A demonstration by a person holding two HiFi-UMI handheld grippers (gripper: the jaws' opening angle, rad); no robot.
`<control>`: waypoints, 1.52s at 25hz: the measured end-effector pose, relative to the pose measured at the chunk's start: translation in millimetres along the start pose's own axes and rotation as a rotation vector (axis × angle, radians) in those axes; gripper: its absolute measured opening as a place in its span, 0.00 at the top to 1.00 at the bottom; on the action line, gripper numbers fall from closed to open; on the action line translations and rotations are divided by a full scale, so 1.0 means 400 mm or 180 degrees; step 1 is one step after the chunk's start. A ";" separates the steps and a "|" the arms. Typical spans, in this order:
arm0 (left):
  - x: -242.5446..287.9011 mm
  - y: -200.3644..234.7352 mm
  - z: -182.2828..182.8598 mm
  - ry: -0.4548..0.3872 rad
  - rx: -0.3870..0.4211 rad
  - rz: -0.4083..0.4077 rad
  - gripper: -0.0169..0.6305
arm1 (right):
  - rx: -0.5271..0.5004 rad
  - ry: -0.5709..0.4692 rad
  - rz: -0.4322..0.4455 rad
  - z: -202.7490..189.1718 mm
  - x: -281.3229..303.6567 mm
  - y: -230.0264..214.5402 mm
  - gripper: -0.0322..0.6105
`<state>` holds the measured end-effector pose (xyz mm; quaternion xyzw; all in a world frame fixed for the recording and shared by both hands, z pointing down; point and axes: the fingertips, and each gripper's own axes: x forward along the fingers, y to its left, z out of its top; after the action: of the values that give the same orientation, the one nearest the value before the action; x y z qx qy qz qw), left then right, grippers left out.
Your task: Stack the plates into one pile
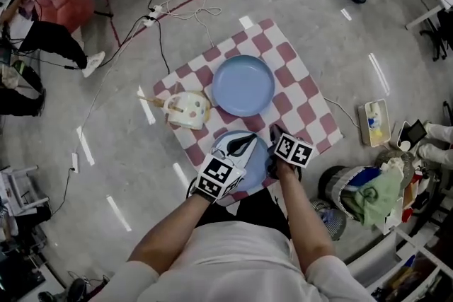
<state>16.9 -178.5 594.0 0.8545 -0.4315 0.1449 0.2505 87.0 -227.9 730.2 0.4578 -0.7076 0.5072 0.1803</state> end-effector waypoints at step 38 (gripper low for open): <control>0.060 0.135 -0.023 0.0140 -0.0424 0.0515 0.96 | 0.1049 0.0460 0.0008 0.080 0.339 -0.076 0.90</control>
<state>-12.9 -216.4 629.1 0.7949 -0.5021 0.1543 0.3036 49.0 -321.1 831.4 0.4427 -0.6006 0.6481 0.1525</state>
